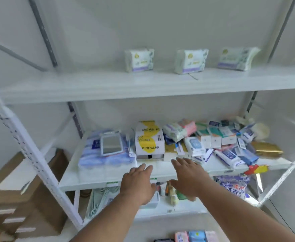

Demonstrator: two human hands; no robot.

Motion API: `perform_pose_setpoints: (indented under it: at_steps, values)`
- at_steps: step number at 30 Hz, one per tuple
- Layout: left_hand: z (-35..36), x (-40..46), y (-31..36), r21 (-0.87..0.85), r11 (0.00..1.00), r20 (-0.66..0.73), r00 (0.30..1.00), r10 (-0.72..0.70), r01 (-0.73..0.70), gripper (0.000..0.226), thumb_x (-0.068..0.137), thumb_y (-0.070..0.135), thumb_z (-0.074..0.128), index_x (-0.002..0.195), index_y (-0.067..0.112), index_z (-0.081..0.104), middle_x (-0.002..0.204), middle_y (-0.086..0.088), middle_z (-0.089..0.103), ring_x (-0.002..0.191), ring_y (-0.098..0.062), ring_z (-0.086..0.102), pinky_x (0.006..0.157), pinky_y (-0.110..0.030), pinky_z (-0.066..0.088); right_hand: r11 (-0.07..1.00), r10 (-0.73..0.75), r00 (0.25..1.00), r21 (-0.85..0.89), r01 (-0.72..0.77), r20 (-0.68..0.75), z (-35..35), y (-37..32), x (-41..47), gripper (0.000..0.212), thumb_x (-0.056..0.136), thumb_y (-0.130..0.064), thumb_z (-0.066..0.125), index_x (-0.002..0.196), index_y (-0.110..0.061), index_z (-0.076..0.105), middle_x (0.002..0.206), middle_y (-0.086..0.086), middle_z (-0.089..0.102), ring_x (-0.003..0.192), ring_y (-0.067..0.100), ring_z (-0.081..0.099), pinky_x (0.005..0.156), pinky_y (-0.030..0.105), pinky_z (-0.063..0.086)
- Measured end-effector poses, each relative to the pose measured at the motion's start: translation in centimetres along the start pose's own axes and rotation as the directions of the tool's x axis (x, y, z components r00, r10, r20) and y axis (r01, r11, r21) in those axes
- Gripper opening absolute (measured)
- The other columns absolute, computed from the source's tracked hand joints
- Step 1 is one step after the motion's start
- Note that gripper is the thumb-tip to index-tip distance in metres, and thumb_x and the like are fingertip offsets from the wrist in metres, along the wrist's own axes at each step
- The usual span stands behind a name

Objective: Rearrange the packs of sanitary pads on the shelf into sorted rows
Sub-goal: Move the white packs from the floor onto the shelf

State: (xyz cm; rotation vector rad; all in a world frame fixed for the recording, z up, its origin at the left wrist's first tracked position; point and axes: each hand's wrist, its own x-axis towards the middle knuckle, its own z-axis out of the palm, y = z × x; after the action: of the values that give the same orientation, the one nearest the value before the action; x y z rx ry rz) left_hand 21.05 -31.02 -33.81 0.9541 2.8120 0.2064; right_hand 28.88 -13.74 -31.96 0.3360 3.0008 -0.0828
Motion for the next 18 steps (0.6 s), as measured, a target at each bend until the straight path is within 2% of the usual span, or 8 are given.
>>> perform_pose_setpoints:
  at_steps: [4,11,18]
  values:
    - [-7.0,-1.6,-0.1,0.024,0.999,-0.136,0.990,0.044,-0.041,0.062,0.093,0.045,0.047,0.150,0.032,0.026,0.156,0.005,0.030,0.138,-0.026,0.034,0.108,-0.040,0.034,0.999,-0.021,0.995,-0.047,0.016,-0.100,-6.1,-1.8,-1.3,0.078,0.095,-0.058,0.047,0.156,-0.019,0.017,0.162,0.002,0.024,0.148,0.027,0.023,0.117,0.044,0.028]
    - [-16.5,-2.8,-0.4,0.030,0.997,-0.322,0.944,0.071,-0.065,0.064,0.092,0.048,0.048,0.151,0.034,0.026,0.155,0.008,0.033,0.136,-0.024,0.038,0.106,-0.037,0.036,0.999,0.012,0.969,-0.042,-0.023,-0.248,-14.8,-3.2,-2.3,0.072,0.092,-0.061,0.045,0.150,-0.022,0.028,0.152,0.001,0.039,0.135,0.028,0.042,0.107,0.047,0.041]
    - [-22.4,-1.8,-0.1,-0.013,0.991,-0.438,0.891,0.117,-0.137,0.066,0.093,0.052,0.047,0.152,0.035,0.023,0.157,0.012,0.027,0.140,-0.018,0.033,0.109,-0.036,0.035,0.997,0.015,0.934,-0.065,-0.041,-0.356,-20.8,-2.5,-2.4,0.073,0.094,-0.061,0.046,0.152,-0.020,0.024,0.152,0.002,0.039,0.135,0.026,0.041,0.106,0.042,0.043]
